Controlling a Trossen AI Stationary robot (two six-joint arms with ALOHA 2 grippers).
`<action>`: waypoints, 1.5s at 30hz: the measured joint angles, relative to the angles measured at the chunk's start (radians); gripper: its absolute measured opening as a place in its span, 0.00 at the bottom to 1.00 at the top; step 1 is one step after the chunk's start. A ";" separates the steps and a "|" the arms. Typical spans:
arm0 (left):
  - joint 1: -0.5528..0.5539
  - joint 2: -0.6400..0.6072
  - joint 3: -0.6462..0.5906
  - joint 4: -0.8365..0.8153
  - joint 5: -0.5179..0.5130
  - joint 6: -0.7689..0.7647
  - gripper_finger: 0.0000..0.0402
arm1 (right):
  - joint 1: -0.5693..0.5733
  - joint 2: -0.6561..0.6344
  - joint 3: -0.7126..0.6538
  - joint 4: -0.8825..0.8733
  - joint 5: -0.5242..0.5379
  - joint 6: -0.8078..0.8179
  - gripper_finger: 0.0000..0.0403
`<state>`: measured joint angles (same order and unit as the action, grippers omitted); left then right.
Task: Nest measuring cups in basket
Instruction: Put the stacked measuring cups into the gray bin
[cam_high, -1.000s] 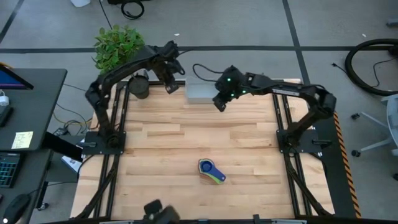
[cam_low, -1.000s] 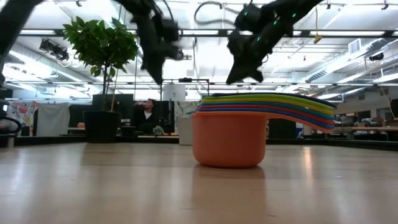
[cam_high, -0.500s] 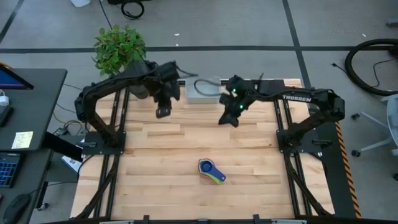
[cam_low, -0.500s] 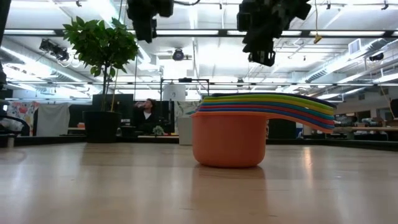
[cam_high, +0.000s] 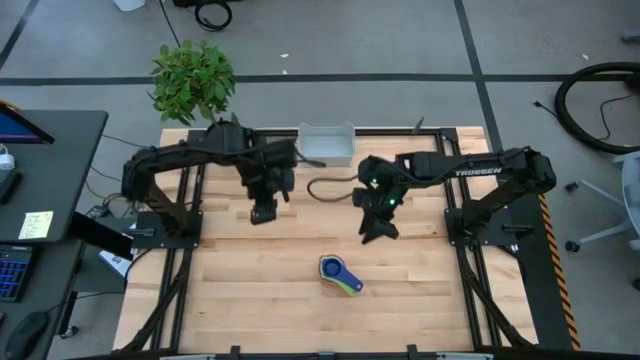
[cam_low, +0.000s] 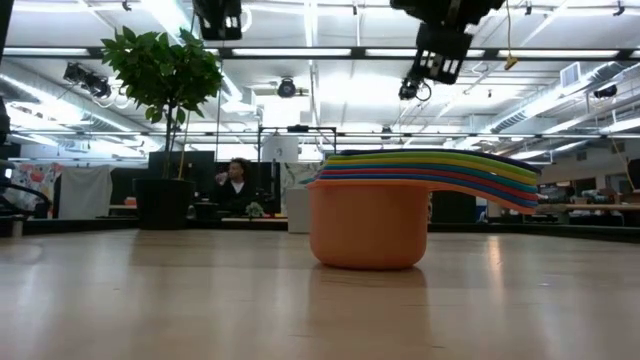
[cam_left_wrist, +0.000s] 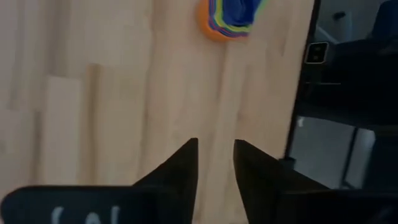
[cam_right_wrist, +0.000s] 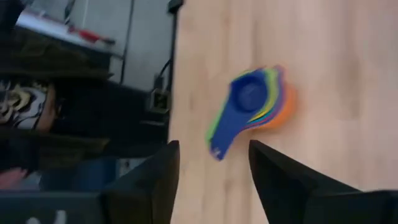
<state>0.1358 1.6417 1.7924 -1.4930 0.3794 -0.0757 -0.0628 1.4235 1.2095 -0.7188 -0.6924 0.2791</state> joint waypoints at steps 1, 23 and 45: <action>-0.019 0.000 0.000 0.000 0.000 -0.030 0.29 | 0.016 0.000 0.000 -0.003 -0.007 -0.004 0.50; -0.509 0.001 -0.001 0.155 -0.768 -0.385 0.32 | 0.337 0.000 0.000 -0.001 0.599 0.322 0.48; -0.669 0.002 -0.001 0.132 -0.993 -0.463 0.32 | 0.539 0.300 0.009 0.165 0.651 0.443 0.43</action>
<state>-0.5335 1.6436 1.7916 -1.3613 -0.6139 -0.5388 0.4763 1.7236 1.2188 -0.5534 -0.0417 0.7219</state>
